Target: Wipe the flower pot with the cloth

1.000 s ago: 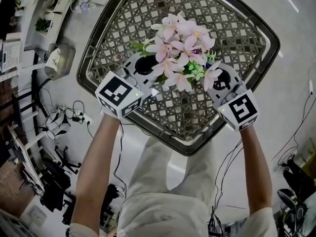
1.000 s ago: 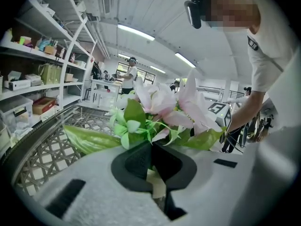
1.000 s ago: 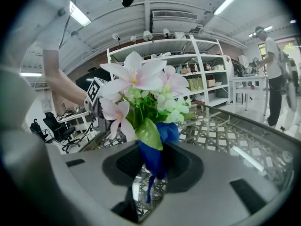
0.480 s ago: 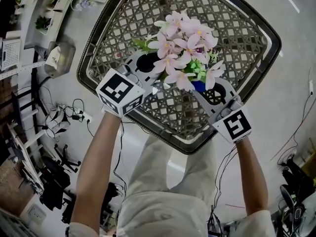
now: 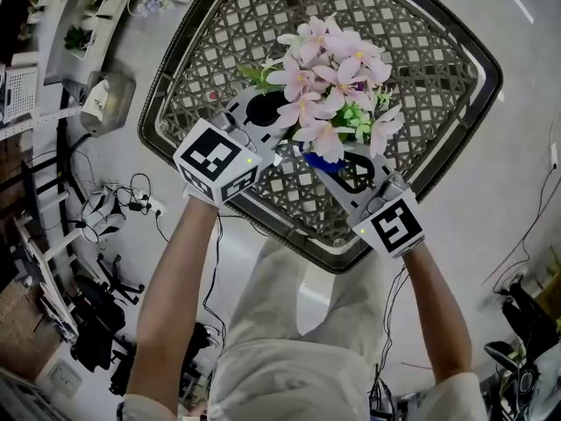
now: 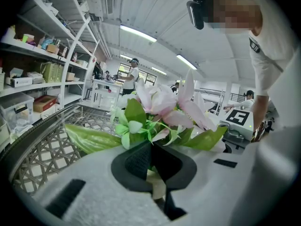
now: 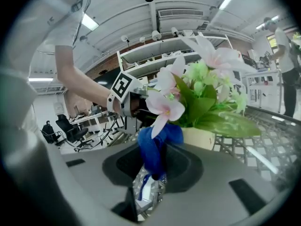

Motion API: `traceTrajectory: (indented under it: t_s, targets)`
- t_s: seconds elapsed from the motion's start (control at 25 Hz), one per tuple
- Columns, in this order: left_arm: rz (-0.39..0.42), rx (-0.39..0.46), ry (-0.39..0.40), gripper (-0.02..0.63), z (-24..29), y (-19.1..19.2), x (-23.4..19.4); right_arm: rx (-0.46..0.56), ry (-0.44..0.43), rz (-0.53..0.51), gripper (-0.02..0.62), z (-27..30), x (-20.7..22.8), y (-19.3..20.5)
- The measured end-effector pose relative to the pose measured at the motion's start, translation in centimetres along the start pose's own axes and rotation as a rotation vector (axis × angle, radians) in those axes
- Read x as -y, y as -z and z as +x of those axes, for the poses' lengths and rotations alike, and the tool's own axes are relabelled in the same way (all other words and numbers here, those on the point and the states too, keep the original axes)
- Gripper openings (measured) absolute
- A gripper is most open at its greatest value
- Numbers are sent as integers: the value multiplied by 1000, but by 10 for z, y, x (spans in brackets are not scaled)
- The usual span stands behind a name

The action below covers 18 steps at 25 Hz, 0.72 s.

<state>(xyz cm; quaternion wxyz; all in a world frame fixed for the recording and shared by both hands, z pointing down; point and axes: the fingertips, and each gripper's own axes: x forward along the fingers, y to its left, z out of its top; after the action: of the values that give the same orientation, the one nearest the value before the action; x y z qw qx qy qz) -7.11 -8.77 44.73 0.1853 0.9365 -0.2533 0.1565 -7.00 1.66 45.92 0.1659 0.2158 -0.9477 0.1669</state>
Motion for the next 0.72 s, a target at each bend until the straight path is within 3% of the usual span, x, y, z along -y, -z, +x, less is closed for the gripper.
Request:
traceTrajectory:
  t_s: [0.72]
  targets:
    - [-9,-3,14,21,-1,2,4,45,-62,-9,114,46,-9,-16]
